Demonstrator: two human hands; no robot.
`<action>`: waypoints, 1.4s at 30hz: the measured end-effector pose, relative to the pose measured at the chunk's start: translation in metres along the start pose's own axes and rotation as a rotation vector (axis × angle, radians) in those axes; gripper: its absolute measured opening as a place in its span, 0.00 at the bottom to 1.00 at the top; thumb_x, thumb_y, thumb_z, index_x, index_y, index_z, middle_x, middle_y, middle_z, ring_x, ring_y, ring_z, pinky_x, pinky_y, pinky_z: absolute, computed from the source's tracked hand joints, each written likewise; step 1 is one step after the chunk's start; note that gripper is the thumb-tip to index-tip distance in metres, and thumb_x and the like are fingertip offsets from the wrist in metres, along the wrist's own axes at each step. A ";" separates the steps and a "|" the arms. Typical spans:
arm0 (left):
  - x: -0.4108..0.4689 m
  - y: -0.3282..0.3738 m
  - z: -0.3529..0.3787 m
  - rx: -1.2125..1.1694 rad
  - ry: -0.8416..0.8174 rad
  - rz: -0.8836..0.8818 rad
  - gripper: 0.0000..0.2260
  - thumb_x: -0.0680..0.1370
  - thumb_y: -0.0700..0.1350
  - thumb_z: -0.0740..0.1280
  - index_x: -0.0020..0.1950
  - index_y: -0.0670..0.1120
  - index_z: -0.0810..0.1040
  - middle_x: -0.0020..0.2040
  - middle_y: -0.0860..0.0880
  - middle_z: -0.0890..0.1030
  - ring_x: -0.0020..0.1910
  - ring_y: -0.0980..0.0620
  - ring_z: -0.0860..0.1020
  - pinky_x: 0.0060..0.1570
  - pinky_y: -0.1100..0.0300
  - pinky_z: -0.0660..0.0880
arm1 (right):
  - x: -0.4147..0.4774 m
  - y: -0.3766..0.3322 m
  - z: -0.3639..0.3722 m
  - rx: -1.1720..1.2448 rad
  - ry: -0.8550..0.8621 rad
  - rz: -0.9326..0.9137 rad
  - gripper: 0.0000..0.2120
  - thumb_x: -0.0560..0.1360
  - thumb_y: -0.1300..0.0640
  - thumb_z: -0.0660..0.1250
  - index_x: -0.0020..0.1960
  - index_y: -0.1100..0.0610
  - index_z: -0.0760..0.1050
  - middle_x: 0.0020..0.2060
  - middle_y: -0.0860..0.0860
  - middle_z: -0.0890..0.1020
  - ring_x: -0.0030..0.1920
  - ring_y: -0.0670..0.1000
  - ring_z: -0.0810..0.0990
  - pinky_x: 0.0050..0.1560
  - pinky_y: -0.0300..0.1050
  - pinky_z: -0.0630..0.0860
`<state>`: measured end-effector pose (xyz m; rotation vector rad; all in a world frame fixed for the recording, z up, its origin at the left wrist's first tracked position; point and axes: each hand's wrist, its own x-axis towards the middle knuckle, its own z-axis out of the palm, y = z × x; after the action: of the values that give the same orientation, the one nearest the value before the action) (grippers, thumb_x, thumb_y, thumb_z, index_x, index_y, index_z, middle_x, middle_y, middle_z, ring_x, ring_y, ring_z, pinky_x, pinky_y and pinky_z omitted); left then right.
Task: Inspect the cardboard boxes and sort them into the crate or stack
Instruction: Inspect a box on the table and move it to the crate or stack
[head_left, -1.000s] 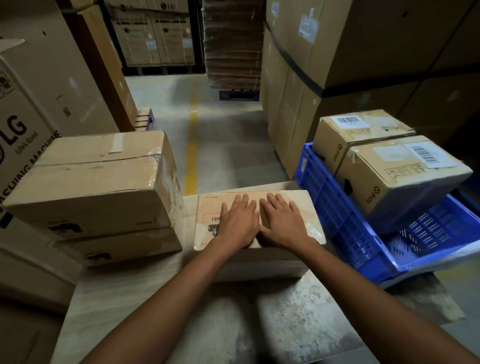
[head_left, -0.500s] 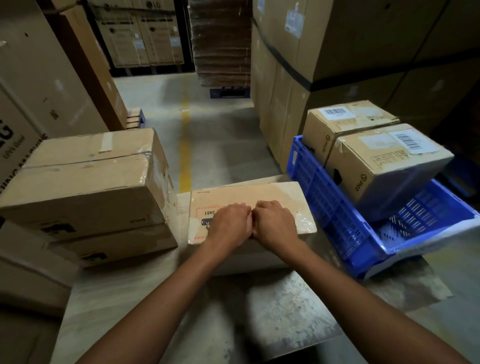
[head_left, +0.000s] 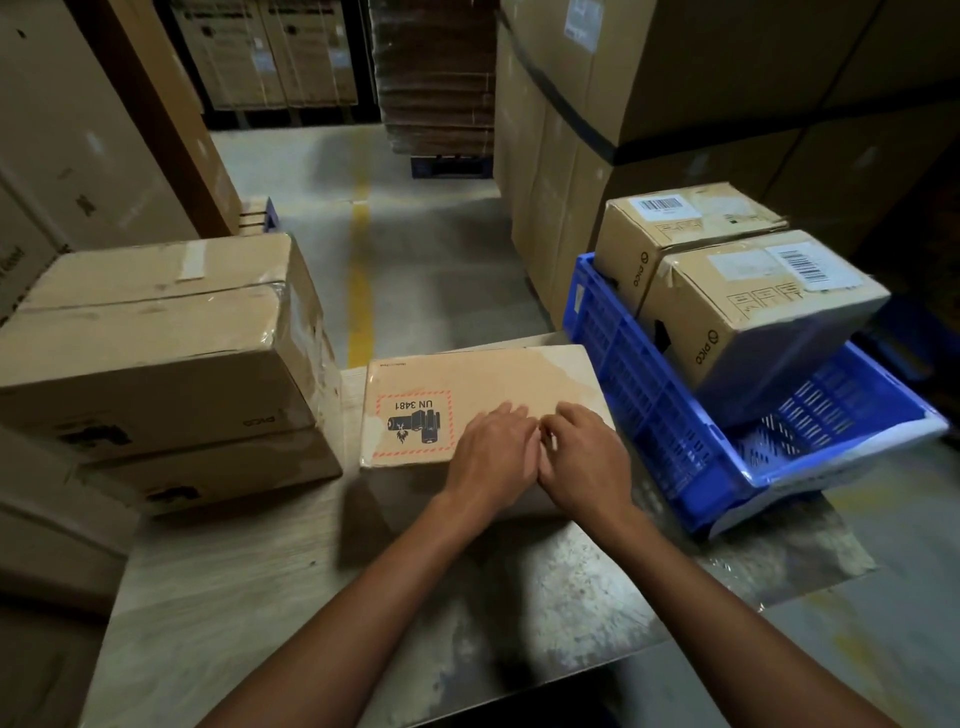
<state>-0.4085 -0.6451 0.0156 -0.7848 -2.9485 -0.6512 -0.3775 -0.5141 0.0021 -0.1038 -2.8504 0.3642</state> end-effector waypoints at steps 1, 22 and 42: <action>0.000 0.006 0.004 -0.004 0.004 0.003 0.16 0.83 0.46 0.57 0.64 0.44 0.79 0.68 0.43 0.77 0.71 0.43 0.71 0.71 0.47 0.65 | -0.004 0.006 -0.001 0.013 0.028 0.020 0.09 0.75 0.52 0.66 0.46 0.56 0.81 0.46 0.52 0.81 0.46 0.53 0.79 0.43 0.48 0.77; 0.063 -0.014 0.007 0.119 -0.101 -0.035 0.20 0.83 0.49 0.54 0.73 0.45 0.71 0.77 0.45 0.66 0.77 0.47 0.62 0.74 0.46 0.59 | 0.061 0.021 0.000 -0.067 -0.111 -0.066 0.17 0.80 0.44 0.55 0.58 0.52 0.75 0.60 0.51 0.77 0.61 0.52 0.73 0.60 0.51 0.72; 0.009 -0.097 -0.046 -0.367 0.549 -0.684 0.18 0.82 0.55 0.60 0.69 0.50 0.72 0.60 0.48 0.65 0.47 0.51 0.76 0.36 0.61 0.76 | 0.082 0.020 0.002 0.486 0.160 0.301 0.31 0.77 0.40 0.67 0.76 0.48 0.64 0.58 0.53 0.64 0.54 0.50 0.70 0.49 0.45 0.70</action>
<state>-0.4665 -0.7357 0.0214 0.4048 -2.5431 -1.2172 -0.4559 -0.4869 0.0161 -0.4432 -2.5064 1.0437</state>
